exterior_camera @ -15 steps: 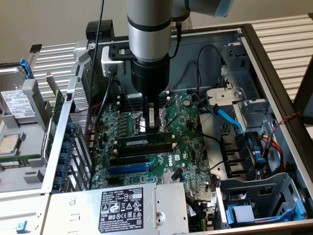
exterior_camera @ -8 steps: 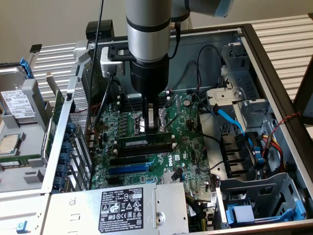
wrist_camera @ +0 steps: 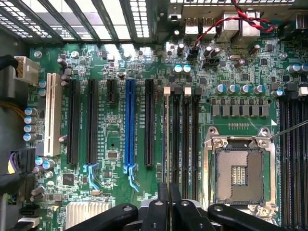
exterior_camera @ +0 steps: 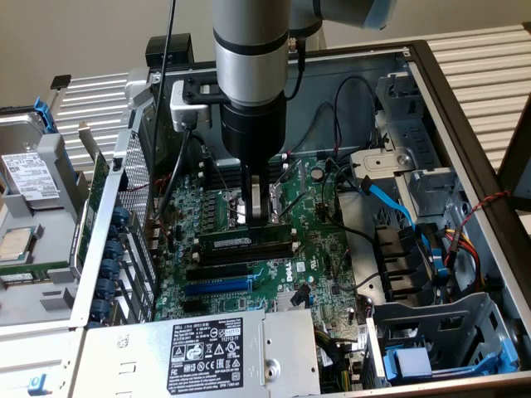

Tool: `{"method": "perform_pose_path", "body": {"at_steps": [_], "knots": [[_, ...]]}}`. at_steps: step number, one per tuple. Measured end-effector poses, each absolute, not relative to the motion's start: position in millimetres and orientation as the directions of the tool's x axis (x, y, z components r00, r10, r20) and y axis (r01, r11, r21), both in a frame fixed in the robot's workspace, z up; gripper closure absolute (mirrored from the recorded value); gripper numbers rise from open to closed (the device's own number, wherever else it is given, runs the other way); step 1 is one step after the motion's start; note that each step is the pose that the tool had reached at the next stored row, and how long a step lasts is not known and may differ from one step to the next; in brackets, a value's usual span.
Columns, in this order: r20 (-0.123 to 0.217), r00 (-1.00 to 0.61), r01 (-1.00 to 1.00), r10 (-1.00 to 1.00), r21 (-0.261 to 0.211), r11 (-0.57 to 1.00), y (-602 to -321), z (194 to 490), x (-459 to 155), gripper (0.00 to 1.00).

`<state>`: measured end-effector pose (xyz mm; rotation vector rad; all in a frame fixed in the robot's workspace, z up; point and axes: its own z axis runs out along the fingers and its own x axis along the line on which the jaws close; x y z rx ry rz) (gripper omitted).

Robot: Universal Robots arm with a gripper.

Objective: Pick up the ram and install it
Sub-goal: 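Insert the ram into the slot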

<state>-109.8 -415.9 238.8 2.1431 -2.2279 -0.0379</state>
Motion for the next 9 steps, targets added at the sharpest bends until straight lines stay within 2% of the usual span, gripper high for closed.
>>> {"method": "perform_pose_path", "body": {"at_steps": [9], "knots": [[0.019,-0.043,-0.998,-0.999,0.052,0.044,-415.9,238.4,-110.3,0.87]]}}
